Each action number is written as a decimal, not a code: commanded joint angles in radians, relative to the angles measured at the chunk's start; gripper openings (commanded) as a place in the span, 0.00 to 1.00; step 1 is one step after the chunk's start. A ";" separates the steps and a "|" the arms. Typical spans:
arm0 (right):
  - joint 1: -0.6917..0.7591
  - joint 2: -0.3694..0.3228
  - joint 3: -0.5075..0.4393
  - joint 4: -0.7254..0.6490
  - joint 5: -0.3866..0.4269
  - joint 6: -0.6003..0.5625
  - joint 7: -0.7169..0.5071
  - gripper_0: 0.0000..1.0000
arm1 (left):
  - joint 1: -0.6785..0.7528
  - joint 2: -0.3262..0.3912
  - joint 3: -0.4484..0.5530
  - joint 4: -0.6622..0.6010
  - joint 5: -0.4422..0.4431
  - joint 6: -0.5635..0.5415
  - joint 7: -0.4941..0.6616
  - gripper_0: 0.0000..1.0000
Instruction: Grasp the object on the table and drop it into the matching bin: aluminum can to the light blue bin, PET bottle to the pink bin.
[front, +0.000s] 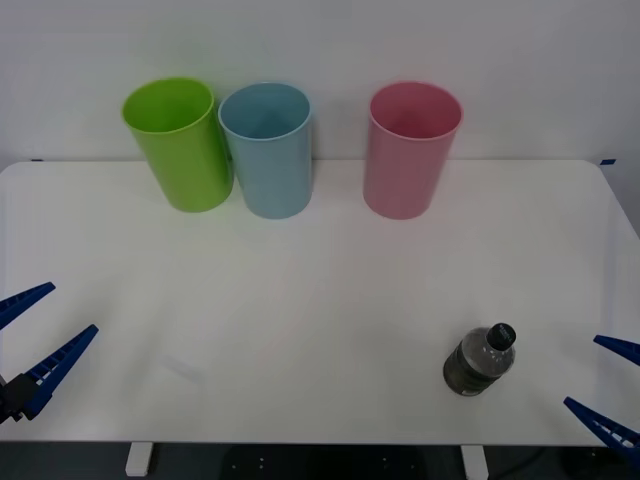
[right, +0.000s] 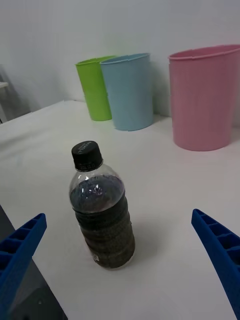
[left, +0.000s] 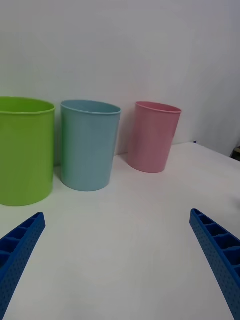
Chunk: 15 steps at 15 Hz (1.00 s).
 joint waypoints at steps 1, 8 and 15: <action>-0.020 -0.018 0.025 0.048 0.010 0.001 0.100 1.00 | 0.000 0.000 0.000 0.000 0.000 0.000 0.000 1.00; -0.075 -0.019 0.094 0.152 0.053 -0.001 0.212 1.00 | 0.000 0.000 0.000 0.000 0.000 0.000 0.000 1.00; -0.107 0.048 0.126 0.166 0.085 0.019 0.249 1.00 | 0.000 0.000 0.000 0.000 0.000 0.000 0.000 1.00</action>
